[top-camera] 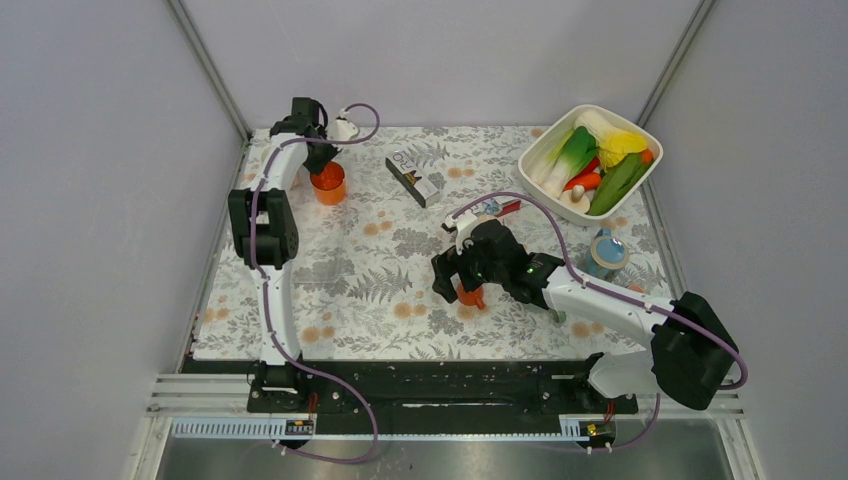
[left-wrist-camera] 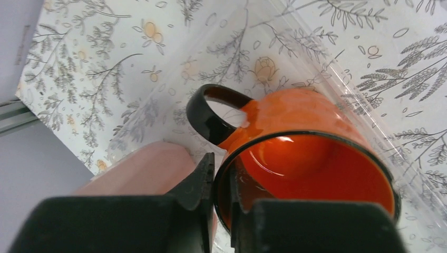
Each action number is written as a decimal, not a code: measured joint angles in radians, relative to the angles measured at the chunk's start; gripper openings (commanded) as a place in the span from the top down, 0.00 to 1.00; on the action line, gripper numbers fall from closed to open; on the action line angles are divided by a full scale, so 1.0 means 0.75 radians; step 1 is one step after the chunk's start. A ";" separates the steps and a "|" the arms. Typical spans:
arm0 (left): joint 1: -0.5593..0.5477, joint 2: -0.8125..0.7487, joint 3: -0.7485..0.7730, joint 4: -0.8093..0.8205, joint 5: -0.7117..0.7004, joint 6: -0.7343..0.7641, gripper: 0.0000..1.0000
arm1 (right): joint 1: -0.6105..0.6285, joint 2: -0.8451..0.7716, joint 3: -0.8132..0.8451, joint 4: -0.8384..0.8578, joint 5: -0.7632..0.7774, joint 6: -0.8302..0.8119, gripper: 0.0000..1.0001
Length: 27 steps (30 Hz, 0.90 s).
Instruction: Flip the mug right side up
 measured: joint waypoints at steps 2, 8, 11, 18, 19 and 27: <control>0.010 -0.002 0.037 0.012 0.007 -0.020 1.00 | 0.000 0.000 0.000 0.000 0.001 -0.002 0.02; 0.049 0.082 0.161 0.028 0.037 -0.075 1.00 | 0.000 0.000 -0.001 0.000 0.002 -0.003 0.02; 0.080 0.126 0.232 0.032 0.062 -0.108 1.00 | 0.000 0.000 -0.001 -0.001 0.001 -0.003 0.02; 0.112 0.153 0.263 0.038 0.084 -0.120 0.42 | 0.000 0.001 0.000 -0.005 0.001 -0.003 0.02; 0.113 0.156 0.263 0.041 0.082 -0.121 0.38 | 0.000 0.001 -0.001 -0.006 0.001 -0.003 0.02; 0.112 0.142 0.204 0.086 0.105 -0.129 0.25 | 0.000 0.001 0.000 -0.024 0.000 -0.001 0.02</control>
